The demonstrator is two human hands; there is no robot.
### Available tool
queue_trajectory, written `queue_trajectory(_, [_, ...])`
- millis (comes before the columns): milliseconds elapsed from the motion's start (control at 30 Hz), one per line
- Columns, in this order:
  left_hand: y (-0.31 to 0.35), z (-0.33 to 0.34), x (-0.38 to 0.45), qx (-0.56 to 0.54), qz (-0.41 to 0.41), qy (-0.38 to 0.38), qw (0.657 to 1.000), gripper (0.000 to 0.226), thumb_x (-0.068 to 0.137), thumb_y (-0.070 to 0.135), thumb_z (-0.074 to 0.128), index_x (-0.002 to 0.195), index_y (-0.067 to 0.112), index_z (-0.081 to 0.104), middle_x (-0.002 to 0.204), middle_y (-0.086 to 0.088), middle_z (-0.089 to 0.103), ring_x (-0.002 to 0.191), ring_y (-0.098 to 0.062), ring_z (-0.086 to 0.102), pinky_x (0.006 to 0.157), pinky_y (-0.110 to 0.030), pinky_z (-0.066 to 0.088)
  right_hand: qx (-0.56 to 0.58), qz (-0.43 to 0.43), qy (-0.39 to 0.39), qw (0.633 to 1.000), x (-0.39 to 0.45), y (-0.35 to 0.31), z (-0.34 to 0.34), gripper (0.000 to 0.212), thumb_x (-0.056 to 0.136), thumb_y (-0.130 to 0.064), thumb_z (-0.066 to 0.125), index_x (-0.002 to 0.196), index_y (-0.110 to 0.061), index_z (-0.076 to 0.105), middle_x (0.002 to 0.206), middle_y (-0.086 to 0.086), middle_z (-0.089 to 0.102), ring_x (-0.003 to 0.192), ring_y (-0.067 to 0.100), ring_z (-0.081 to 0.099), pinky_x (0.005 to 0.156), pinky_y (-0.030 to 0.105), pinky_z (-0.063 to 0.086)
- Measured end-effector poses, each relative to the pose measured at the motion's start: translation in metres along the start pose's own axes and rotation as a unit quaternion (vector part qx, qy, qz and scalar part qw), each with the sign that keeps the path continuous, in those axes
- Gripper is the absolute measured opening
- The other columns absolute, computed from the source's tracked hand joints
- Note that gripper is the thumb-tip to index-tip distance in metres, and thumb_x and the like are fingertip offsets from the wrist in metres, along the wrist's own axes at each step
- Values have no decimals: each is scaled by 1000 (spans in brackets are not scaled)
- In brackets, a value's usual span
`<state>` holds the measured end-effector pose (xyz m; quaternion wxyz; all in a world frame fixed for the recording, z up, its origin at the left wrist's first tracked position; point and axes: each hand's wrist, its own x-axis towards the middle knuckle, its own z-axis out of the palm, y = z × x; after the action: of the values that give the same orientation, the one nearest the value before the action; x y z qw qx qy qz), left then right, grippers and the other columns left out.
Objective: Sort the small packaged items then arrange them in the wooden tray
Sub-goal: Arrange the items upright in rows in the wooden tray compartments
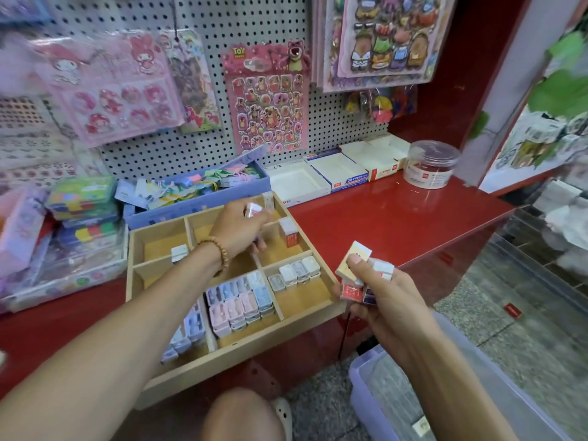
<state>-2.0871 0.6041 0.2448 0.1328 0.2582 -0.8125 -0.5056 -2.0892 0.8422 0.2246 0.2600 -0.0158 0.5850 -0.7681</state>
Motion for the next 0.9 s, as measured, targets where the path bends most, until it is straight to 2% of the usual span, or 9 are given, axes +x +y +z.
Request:
queue_trajectory(133, [-7, -35, -35, -130, -47, -32, 990, 33, 103, 31, 44, 86, 6, 57, 78, -13, 59, 66, -22, 69, 50, -25, 56, 5, 7, -32, 999, -13, 3, 22, 40, 88, -28, 68, 112, 2, 66, 90, 13, 75, 70, 19, 72, 44, 20, 45])
queue_trajectory(233, [-17, -68, -58, -17, -8, -7, 1000, 38, 102, 40, 40, 92, 14, 66, 96, -2, 61, 89, -16, 58, 67, -28, 51, 15, 13, -44, 999, -22, 7, 40, 47, 82, -30, 70, 114, 4, 66, 89, 15, 73, 68, 19, 72, 42, 20, 45])
queue_trajectory(300, [-24, -91, -70, 58, 26, 15, 998, 37, 101, 42, 40, 97, 22, 70, 92, 9, 60, 75, -3, 40, 70, -27, 42, 12, 21, -48, 999, -27, 9, 52, 42, 88, -27, 69, 115, 4, 66, 90, 16, 74, 68, 19, 72, 42, 20, 46])
queue_trajectory(333, [-27, -102, -75, 80, 33, 11, 996, 34, 101, 41, 41, 100, 22, 70, 92, 11, 61, 80, -7, 60, 69, -26, 40, 10, 25, -51, 998, -29, 11, 57, 40, 89, -26, 68, 116, 3, 65, 93, 18, 75, 68, 20, 72, 42, 20, 47])
queue_trajectory(367, [-33, -113, -77, 97, 36, 8, 995, 31, 100, 39, 45, 103, 21, 71, 98, 11, 63, 103, -4, 47, 69, -25, 40, 7, 26, -55, 998, -31, 12, 62, 39, 90, -26, 67, 117, 3, 65, 98, 20, 74, 70, 20, 73, 43, 20, 47])
queue_trajectory(433, [-45, -131, -78, 126, 37, 24, 991, 19, 95, 32, 58, 99, 22, 73, 111, 9, 66, 92, -7, 63, 76, -25, 44, -1, 25, -59, 998, -34, 13, 70, 43, 89, -26, 68, 120, 2, 63, 101, 20, 74, 72, 21, 74, 44, 20, 47])
queue_trajectory(567, [-67, -145, -71, 168, 8, 58, 984, 19, 79, 17, 80, 73, 31, 69, 90, 2, 70, 78, -19, 67, 76, -31, 53, -10, 18, -60, 998, -36, 15, 81, 53, 79, -31, 71, 121, 0, 61, 100, 18, 75, 74, 23, 74, 46, 21, 48])
queue_trajectory(700, [-74, -131, -61, 205, 6, 60, 977, 29, 73, 4, 81, 82, 27, 66, 85, 10, 61, 74, -3, 55, 66, -18, 40, -20, 21, -57, 998, -37, 18, 84, 47, 80, -31, 71, 116, -1, 64, 93, 14, 76, 74, 24, 74, 45, 21, 48])
queue_trajectory(900, [-80, -109, -48, 281, 74, 60, 955, 22, 77, 1, 73, 88, 17, 63, 81, 6, 58, 81, -16, 56, 72, -27, 43, -34, 29, -53, 998, -33, 22, 81, 31, 92, -24, 66, 115, -4, 65, 92, 13, 77, 76, 25, 74, 44, 21, 48])
